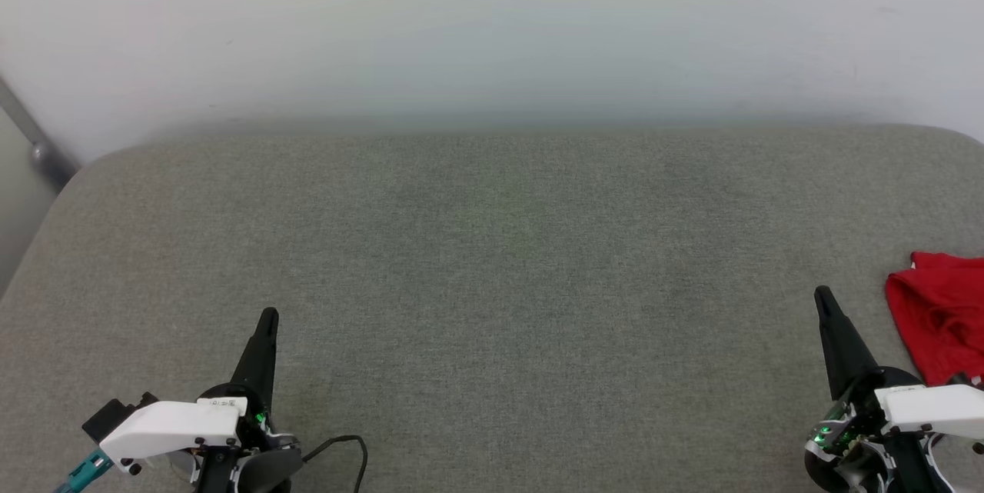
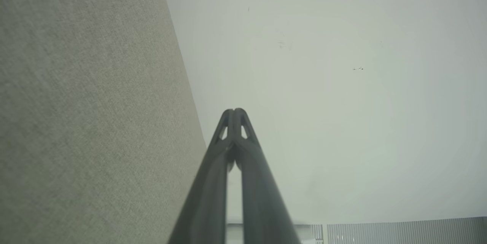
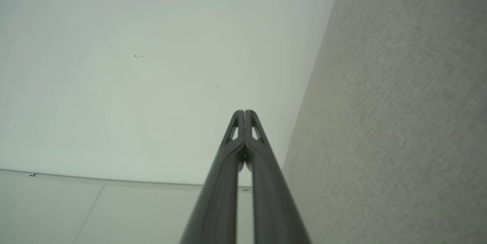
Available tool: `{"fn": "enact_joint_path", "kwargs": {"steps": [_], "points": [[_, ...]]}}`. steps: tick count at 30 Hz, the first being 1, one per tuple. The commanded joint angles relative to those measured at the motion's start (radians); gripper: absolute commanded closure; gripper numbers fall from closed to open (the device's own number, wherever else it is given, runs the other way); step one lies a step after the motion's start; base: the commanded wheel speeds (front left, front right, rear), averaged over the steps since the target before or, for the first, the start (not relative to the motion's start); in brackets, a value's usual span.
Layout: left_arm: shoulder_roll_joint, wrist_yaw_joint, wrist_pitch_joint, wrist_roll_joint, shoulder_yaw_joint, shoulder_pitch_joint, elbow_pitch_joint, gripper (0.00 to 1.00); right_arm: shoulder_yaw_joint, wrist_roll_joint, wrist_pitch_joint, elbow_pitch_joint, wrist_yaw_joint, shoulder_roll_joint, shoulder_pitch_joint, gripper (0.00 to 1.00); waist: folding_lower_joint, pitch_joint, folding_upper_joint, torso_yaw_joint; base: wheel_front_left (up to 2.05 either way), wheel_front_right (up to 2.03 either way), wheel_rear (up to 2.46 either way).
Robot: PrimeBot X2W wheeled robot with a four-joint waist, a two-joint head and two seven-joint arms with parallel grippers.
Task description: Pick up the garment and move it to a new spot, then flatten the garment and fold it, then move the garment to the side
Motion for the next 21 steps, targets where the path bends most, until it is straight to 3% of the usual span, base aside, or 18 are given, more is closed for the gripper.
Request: {"fn": "enact_joint_path", "kwargs": {"steps": [1,10,21], "points": [[-0.005,-0.007,0.006,-0.016,0.008,-0.016,0.003,1.00,-0.001,0.022,0.003,0.005,0.000,0.002,-0.019,1.00,0.0000,0.001,0.0000,0.000,0.00,0.00,0.00],[-0.017,-0.022,0.021,-0.064,0.027,-0.020,0.011,1.00,-0.004,0.083,0.004,0.020,0.000,0.003,-0.028,1.00,0.0000,0.004,0.0000,0.002,0.00,0.00,0.00],[-0.017,-0.020,0.024,-0.056,0.028,-0.020,0.010,1.00,-0.003,0.077,0.004,0.019,0.000,0.003,-0.026,1.00,0.0000,0.004,0.0000,0.002,0.00,0.00,0.00]]}}
